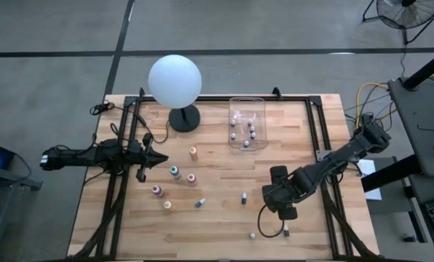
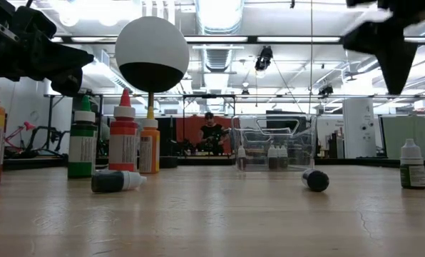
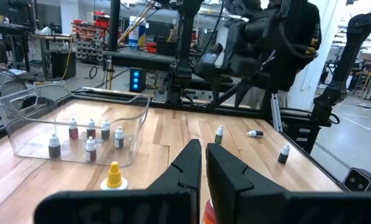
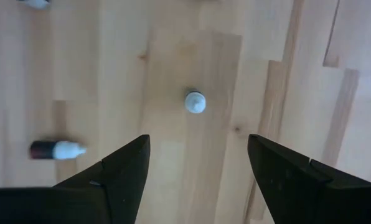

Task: Pick & Place food coloring
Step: Put the small green food coloring bottle into the transparent bin

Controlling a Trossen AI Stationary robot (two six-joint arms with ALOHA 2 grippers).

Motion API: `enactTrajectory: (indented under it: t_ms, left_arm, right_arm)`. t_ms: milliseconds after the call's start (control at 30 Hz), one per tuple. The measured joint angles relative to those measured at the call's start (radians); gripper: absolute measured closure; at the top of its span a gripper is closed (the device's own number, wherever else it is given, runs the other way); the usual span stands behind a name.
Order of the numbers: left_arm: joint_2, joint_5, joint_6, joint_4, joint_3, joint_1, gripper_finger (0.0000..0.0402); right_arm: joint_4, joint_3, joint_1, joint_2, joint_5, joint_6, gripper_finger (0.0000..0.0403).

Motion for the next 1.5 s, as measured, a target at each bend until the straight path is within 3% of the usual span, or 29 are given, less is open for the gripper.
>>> enactTrajectory:
  t_ms: [433,767,1200,1500]
  left_arm:
    - [0.0,0.0,0.0,0.0,0.0,0.0,0.0401]
    - [0.0,0.0,0.0,0.0,0.0,0.0,0.0401]
    - [0.0,0.0,0.0,0.0,0.0,0.0,0.0401]
    - [0.0,0.0,0.0,0.0,0.0,0.0,0.0401]
  right_arm:
    - [0.185,-0.152,-0.037,0.039,-0.016,0.023,0.0145]
    - [0.265,-0.168,-0.039,0.119,-0.032,0.015,0.0152]
    - [0.29,-0.164,-0.039,0.128,-0.033,0.007,0.0168]
    - [0.297,-0.164,-0.039,0.128,-0.028,0.007,0.0204]
